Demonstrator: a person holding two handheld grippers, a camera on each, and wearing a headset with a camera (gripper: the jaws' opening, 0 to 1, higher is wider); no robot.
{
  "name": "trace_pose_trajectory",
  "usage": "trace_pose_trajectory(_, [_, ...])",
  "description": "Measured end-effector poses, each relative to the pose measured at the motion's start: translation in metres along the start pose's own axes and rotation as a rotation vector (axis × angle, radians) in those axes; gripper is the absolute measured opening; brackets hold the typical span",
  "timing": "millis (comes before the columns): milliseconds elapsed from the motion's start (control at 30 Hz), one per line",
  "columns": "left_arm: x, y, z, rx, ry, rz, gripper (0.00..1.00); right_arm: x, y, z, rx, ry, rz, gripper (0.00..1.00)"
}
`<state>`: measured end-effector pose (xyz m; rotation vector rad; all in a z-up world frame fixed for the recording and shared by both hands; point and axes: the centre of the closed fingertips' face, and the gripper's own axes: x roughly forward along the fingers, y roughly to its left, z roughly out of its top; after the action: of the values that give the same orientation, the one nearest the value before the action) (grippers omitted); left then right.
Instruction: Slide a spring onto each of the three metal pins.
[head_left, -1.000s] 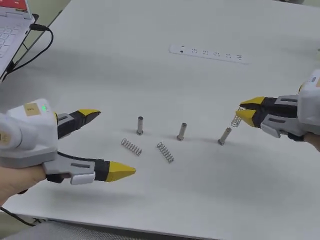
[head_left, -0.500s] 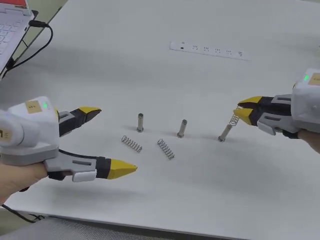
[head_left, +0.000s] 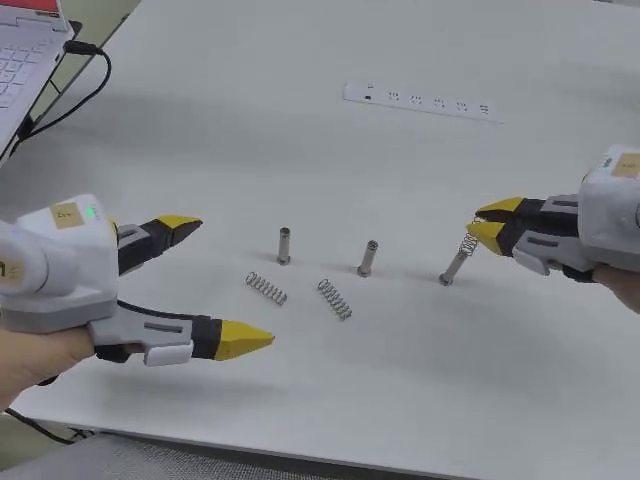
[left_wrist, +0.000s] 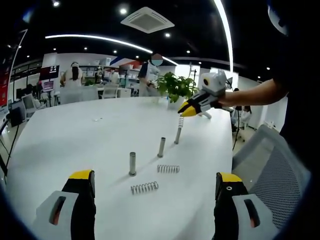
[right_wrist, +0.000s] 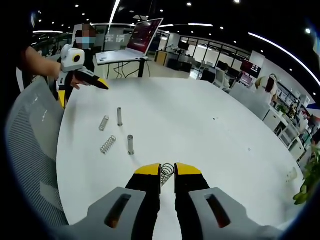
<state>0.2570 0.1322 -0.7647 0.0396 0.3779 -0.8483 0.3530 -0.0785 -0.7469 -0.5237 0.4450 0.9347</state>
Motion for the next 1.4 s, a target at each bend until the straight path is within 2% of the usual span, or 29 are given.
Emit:
trace_pose_trajectory(867, [0.002, 0.001, 0.002, -0.002, 0.007, -0.002, 0.98, 0.004, 0.002, -0.005, 0.001, 0.019, 0.02, 0.07])
trace_pose_trajectory(1400, [0.001, 0.001, 0.0, -0.003, 0.007, 0.0, 0.98, 0.007, 0.005, -0.016, 0.008, 0.034, 0.02, 0.08])
